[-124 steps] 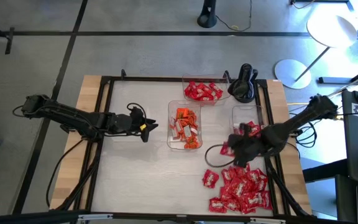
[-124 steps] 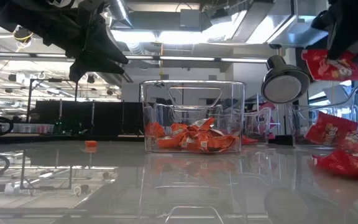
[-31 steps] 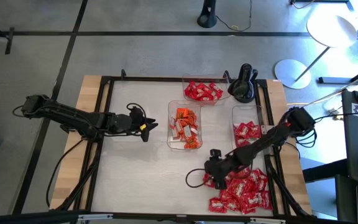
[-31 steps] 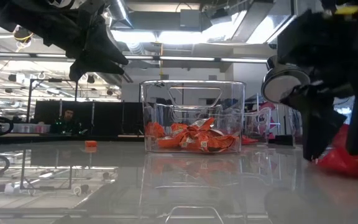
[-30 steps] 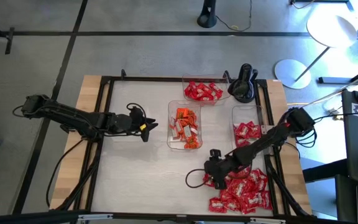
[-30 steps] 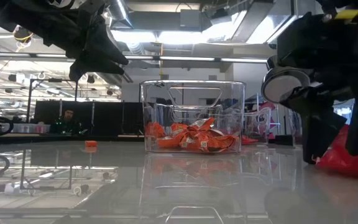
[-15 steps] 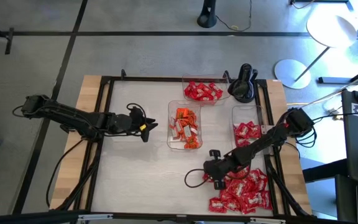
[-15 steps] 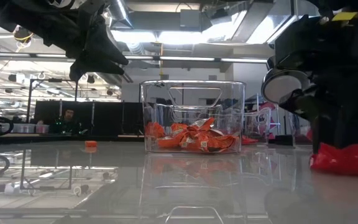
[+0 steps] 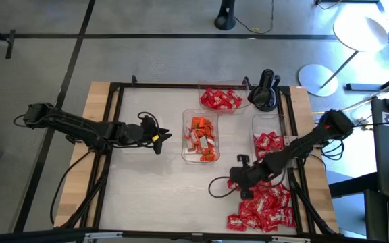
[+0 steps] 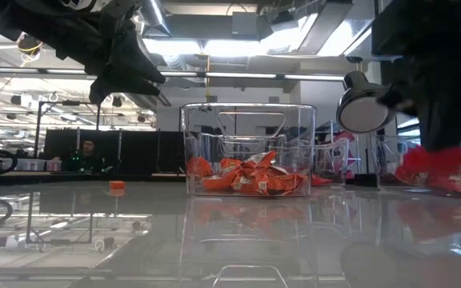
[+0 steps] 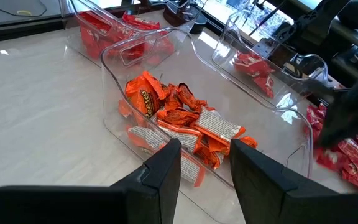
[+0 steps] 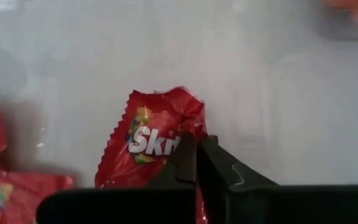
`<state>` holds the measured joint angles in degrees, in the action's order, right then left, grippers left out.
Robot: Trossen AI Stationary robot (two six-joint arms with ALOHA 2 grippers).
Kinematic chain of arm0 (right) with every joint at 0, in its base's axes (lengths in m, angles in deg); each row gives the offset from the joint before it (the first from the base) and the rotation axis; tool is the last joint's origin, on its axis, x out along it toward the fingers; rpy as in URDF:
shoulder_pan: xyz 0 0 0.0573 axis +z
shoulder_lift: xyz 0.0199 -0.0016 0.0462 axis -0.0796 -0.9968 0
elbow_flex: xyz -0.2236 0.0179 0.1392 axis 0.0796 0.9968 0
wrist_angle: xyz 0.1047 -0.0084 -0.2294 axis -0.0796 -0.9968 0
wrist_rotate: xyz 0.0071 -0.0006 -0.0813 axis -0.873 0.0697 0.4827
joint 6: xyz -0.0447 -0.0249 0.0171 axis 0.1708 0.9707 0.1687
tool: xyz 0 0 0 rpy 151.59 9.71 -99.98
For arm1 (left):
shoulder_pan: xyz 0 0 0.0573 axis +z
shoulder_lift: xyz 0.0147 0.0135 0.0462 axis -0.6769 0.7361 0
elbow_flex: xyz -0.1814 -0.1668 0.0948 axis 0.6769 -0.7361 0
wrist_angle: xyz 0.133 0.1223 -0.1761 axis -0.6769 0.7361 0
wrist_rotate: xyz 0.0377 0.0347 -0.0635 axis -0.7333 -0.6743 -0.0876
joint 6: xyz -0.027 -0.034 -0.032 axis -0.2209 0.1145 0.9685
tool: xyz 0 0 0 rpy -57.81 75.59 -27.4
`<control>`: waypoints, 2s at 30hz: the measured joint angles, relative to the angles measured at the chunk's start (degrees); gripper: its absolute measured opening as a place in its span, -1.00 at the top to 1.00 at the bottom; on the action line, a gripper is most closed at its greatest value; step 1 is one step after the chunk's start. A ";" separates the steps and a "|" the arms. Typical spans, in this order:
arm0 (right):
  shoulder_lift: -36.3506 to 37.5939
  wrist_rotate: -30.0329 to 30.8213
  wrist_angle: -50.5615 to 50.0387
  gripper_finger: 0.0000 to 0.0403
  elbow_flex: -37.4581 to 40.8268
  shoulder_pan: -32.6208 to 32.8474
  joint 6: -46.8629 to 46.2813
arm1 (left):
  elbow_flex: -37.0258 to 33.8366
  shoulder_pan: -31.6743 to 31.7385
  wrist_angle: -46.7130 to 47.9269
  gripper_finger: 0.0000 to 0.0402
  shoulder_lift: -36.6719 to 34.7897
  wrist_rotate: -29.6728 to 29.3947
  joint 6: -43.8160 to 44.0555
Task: Sort candy
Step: Put the red candy pack into the bottom right transparent bin
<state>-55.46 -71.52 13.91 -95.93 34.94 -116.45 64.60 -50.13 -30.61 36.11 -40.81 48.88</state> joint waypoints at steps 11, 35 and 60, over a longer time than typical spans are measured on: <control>22.78 17.36 -26.58 0.99 -0.05 -0.11 -11.03 | 0.00 0.00 -0.15 0.37 -0.01 0.00 0.76; 37.54 21.88 -50.78 0.76 5.41 -0.13 -36.80 | 0.00 0.00 -0.06 0.37 -0.01 -0.02 0.73; 31.11 13.83 1.55 -0.21 5.46 0.00 -9.46 | 0.00 0.07 -0.13 0.37 -0.01 -0.39 0.23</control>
<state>-24.35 -57.69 15.47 -90.48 34.94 -125.91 64.60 -50.06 -30.74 36.10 -41.21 49.10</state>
